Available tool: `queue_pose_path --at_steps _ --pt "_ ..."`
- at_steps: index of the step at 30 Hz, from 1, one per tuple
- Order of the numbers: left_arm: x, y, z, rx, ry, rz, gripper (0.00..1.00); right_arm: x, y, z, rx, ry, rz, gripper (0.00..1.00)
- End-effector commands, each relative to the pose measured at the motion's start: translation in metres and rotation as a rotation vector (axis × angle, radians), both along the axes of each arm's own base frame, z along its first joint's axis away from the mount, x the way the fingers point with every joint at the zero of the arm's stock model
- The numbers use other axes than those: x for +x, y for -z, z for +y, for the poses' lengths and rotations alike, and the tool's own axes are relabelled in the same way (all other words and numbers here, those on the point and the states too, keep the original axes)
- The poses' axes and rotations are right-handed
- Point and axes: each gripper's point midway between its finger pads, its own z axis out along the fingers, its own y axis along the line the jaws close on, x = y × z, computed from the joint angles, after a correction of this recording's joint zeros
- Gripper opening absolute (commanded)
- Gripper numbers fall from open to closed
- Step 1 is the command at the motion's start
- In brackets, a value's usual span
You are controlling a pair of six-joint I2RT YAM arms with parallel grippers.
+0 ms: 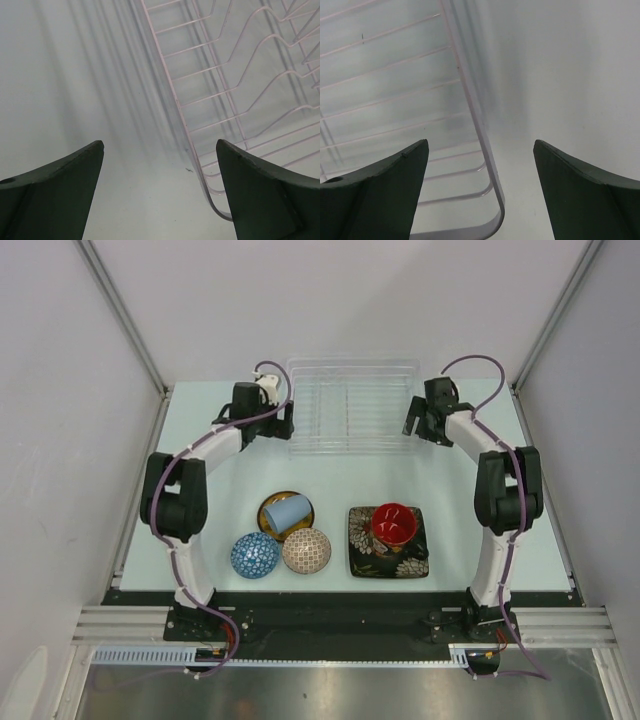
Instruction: Load the mixed dishes into the dish rack
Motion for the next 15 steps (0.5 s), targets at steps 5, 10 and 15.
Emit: queue_pose_path --at_steps 5,10,15 --pt "-0.022 -0.011 0.012 0.058 0.014 -0.021 1.0 -0.028 -0.027 0.019 0.002 -0.047 -0.024 0.9" --pt "-0.038 -0.014 0.019 0.064 0.016 -0.027 1.0 -0.037 -0.026 0.033 -0.013 -0.079 -0.011 0.89" --pt "-0.059 0.002 0.03 0.11 0.025 0.004 1.0 -0.051 -0.019 0.047 -0.024 -0.106 0.026 0.88"
